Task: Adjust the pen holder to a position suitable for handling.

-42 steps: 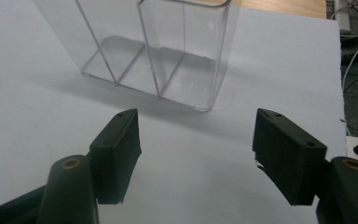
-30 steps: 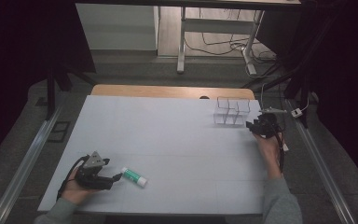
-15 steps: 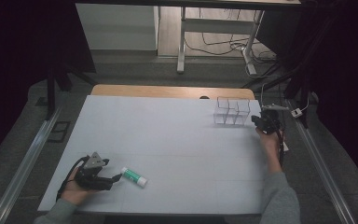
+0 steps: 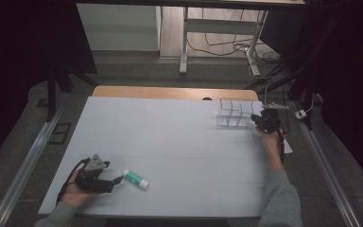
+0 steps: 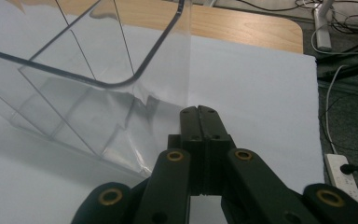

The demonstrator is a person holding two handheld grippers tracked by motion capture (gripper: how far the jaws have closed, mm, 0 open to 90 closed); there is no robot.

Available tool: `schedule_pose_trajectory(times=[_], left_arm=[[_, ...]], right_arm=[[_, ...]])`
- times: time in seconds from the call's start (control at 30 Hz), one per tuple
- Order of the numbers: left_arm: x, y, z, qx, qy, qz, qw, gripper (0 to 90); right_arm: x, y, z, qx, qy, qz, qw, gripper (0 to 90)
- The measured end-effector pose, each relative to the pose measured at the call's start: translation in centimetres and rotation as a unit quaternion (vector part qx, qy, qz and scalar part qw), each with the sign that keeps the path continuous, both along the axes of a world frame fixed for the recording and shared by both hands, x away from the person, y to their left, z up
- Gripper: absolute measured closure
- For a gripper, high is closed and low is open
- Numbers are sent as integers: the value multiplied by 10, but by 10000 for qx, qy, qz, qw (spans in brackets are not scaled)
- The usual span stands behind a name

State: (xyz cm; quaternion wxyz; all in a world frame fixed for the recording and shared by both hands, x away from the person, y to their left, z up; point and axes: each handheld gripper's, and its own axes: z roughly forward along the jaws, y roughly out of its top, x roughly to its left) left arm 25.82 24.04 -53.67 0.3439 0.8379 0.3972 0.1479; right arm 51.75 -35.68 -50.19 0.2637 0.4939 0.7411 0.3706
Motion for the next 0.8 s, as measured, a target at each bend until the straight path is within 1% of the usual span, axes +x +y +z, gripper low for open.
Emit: schedule_pose_trajectory(times=[0.13, 0.37, 0.4, 0.43, 0.6, 0.7, 0.8], left_arm=[[0, 0, 0, -3, 8, -8, 10000, 200], [0, 1, 0, -9, 5, -17, 10000, 200], [0, 1, -1, -5, 7, -17, 10000, 200], [0, 1, -1, -5, 8, -19, 10000, 200], [0, 1, -1, 7, 14, -32, 10000, 200], [0, 1, 0, 29, 14, -52, 10000, 200], [0, 1, 0, 29, 9, -47, 10000, 200]], right_arm=[[1, -1, 0, 30, -2, 15, 10000, 886], [5, 0, -4, 72, -13, 140, 9999, 886], [5, 2, -4, -36, -26, 175, 9998, 886], [5, 2, -5, -73, -43, 185, 9998, 886], [5, 2, -5, -113, -71, 222, 9997, 886], [5, 3, -5, -103, -69, 239, 9996, 886], [5, 4, -6, -12, -94, 248, 9996, 886]])
